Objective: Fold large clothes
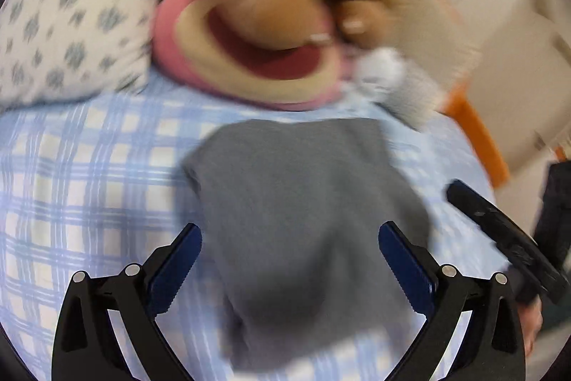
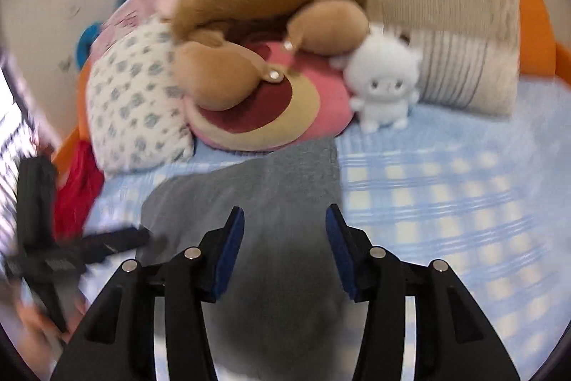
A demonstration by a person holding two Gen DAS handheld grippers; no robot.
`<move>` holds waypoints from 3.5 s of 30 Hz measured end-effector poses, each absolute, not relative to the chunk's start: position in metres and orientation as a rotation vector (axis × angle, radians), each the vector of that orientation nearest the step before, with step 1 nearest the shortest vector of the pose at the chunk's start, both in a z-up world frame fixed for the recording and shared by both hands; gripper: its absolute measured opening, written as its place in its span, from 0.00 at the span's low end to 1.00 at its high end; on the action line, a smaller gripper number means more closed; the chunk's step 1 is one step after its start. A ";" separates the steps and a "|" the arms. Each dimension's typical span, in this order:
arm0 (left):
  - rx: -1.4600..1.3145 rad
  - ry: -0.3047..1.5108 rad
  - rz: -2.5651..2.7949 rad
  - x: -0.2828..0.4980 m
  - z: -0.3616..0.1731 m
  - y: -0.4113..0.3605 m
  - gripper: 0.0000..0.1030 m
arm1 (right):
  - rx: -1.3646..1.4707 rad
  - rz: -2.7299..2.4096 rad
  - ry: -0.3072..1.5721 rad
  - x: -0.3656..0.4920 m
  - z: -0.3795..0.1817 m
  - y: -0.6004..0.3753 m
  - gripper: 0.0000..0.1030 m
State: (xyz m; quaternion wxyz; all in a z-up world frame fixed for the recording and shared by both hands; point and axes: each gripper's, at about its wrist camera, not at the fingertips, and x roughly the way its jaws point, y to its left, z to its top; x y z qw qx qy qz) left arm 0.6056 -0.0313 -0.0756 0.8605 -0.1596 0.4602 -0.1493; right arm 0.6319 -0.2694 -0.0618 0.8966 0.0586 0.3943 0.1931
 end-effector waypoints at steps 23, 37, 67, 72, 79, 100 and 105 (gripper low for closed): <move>-0.295 1.141 -0.210 0.598 -0.150 -0.030 0.98 | 0.151 0.499 1.014 0.597 -0.129 -0.278 0.60; -0.472 1.041 -0.317 0.619 -0.122 -0.048 0.98 | 0.581 0.583 1.014 0.647 -0.127 -0.306 0.29; -0.432 1.125 -0.216 0.605 -0.174 -0.026 0.98 | -0.017 0.411 0.948 0.597 -0.121 -0.257 0.05; -0.410 1.111 -0.206 0.596 -0.149 -0.023 0.98 | -0.064 0.395 0.916 0.589 -0.107 -0.257 0.19; -0.484 0.932 -0.299 0.607 -0.097 -0.031 0.98 | 0.075 0.383 0.816 0.614 -0.077 -0.263 0.37; -0.500 1.099 -0.293 0.618 -0.135 0.025 0.98 | 0.402 0.449 0.953 0.677 -0.116 -0.323 0.85; -0.676 1.156 -0.330 0.617 -0.166 0.041 0.98 | 0.647 0.587 1.178 0.673 -0.150 -0.359 0.93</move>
